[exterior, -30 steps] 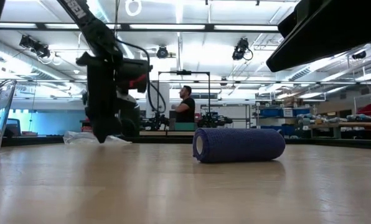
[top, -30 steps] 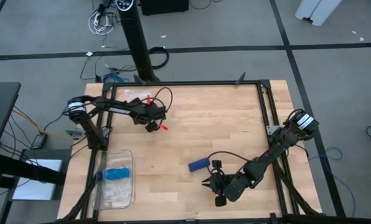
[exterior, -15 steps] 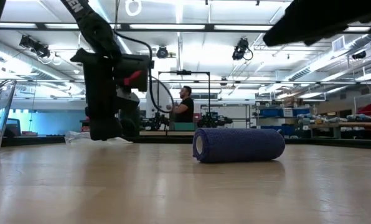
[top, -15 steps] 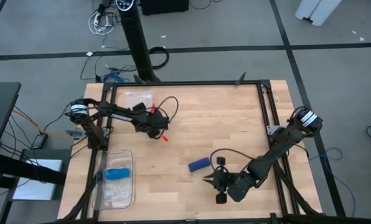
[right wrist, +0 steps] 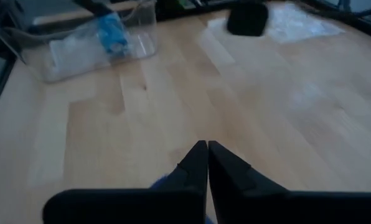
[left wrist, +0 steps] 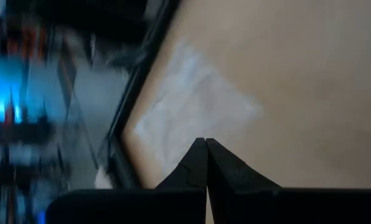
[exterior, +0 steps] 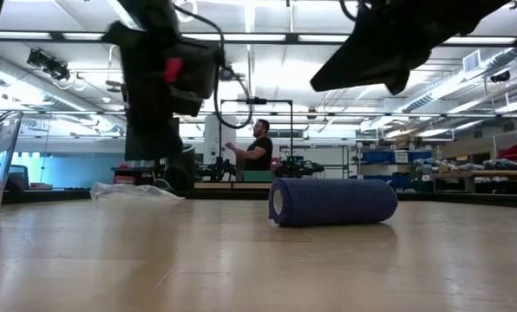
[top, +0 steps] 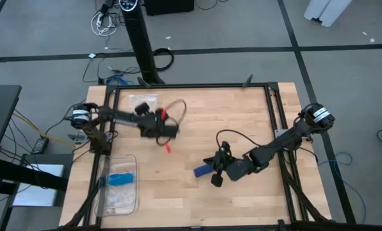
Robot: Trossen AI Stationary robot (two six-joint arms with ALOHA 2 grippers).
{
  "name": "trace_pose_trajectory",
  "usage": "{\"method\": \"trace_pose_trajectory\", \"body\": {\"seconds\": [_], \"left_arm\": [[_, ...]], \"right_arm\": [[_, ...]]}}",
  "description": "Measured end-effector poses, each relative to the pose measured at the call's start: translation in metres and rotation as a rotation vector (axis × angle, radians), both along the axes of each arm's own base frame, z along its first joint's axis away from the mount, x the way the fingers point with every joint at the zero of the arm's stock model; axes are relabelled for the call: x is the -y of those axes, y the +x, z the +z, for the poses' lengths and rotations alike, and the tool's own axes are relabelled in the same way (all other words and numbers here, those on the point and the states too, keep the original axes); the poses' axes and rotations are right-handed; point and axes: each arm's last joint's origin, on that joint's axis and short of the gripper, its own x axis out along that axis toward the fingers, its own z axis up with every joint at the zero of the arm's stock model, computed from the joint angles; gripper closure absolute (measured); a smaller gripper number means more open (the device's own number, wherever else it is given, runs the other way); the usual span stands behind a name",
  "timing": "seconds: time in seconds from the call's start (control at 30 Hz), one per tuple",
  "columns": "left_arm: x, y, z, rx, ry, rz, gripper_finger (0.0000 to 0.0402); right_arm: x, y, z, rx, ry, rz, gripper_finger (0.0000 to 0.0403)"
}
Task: Roll bandage
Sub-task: Open the transparent zip bag
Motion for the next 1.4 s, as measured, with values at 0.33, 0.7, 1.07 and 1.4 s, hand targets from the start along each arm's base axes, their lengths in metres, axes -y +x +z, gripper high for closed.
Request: {"method": "trace_pose_trajectory", "body": {"seconds": [0.33,0.7,1.07,1.4], "left_arm": [[-0.088,-0.028,-0.019,0.034,-0.199,0.265,0.0398],[-0.077,-0.004,-0.035,0.298,-0.433,0.08,0.0397],[-0.002,0.061,-0.006,0.608,-0.563,-0.376,0.0397],[0.024,0.038,0.003,0.783,-0.474,-0.41,0.0397]], "right_arm": [[0.003,-0.001,-0.006,0.04,-0.029,0.041,0.0398],[0.003,-0.001,-0.006,0.037,-0.023,0.07,0.0398],[-0.004,-0.004,-0.006,0.028,-0.015,0.122,0.0396],[0.018,-0.001,-0.009,-0.028,0.051,0.023,0.0385]]}}
